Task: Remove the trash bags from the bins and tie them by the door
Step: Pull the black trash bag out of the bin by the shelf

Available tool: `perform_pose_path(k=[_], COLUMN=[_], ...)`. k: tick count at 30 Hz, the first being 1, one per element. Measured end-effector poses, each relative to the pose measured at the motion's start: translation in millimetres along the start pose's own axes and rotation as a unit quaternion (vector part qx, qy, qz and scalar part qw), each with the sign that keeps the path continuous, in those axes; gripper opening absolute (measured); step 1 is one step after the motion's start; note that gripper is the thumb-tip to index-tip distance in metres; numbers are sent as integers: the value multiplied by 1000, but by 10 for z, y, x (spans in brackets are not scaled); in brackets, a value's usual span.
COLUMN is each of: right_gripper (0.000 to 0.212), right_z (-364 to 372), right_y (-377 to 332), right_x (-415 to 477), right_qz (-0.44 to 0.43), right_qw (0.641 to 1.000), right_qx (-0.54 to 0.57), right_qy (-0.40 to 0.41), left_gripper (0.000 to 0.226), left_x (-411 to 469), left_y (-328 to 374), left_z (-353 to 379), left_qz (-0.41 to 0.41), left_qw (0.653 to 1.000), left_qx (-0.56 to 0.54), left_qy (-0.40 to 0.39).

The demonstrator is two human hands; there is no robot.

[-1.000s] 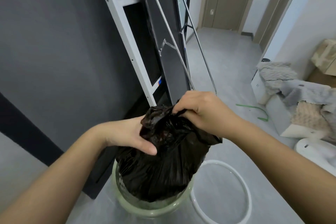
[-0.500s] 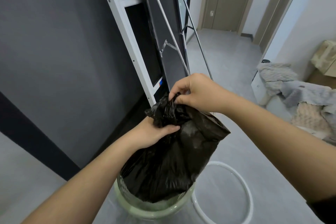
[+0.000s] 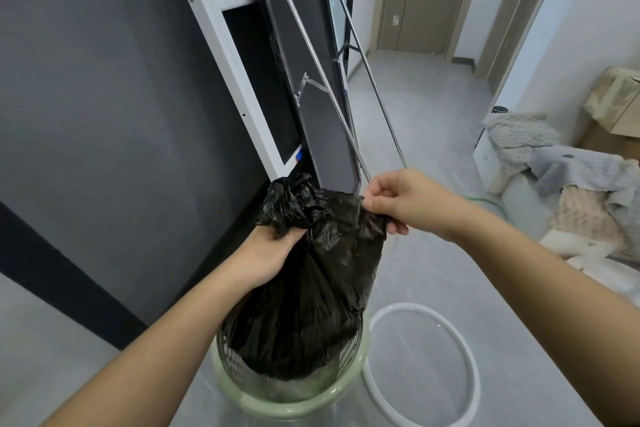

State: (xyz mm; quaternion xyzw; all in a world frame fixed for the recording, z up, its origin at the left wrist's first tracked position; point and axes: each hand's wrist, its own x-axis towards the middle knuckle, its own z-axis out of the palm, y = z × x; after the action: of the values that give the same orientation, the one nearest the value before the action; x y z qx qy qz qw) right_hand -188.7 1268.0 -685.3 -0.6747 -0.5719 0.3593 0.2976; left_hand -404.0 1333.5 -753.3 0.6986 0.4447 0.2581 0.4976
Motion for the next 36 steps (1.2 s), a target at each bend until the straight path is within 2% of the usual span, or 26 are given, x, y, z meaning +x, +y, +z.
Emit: perform_pose_path(k=[5, 8, 12, 15, 19, 20, 21, 23, 26, 28, 30, 32, 36], right_gripper=[9, 9, 12, 12, 8, 17, 29, 40, 40, 47, 43, 41, 53], right_z=[70, 77, 52, -17, -289, -374, -458, -581, -644, -594, -480, -358, -288], right_y=[-233, -356, -451, -426, -285, -210, -122, 50, 229, 282, 306, 346, 481], right_x=[20, 56, 77, 73, -34, -81, -135, -260, -397, -437, -451, -444, -438], right_qz=[-6, -20, -72, -82, -76, -64, -52, -42, -35, -29, -50, -77, -80], right_qw=[967, 948, 963, 966, 952, 948, 948, 965, 990, 995, 995, 994, 990], right_qx=[255, 318, 258, 238, 282, 299, 303, 254, 138, 89, 65, 64, 80], right_qy=[2, -5, 14, 48, 97, 93, 80, 42, -1, -34, -54, -40, 84], left_gripper=[24, 20, 7, 8, 11, 11, 11, 15, 12, 17, 24, 26, 20], left_x=[-45, -56, -27, -6, -50, -36, 18, 140, 282, 330, 355, 388, 453], left_y=[230, 377, 509, 649, 902, 987, 1049, 1202, 1434, 1582, 1747, 1876, 2012], left_z=[59, 47, 62, 131, 246, 252, 246, 241, 322, 430, 594, 772, 1094], left_qz=[26, 68, 151, 170, 94, 85, 96, 148, 172, 177, 184, 182, 91], left_qw=[999, 996, 985, 982, 985, 985, 987, 986, 958, 933, 913, 910, 958], left_qx=[-37, -51, -19, -20, -134, -142, -119, 29, 217, 301, 351, 348, 197], left_qy=[13, -6, -86, -74, -57, -54, -55, -64, -77, -85, -102, -132, -187])
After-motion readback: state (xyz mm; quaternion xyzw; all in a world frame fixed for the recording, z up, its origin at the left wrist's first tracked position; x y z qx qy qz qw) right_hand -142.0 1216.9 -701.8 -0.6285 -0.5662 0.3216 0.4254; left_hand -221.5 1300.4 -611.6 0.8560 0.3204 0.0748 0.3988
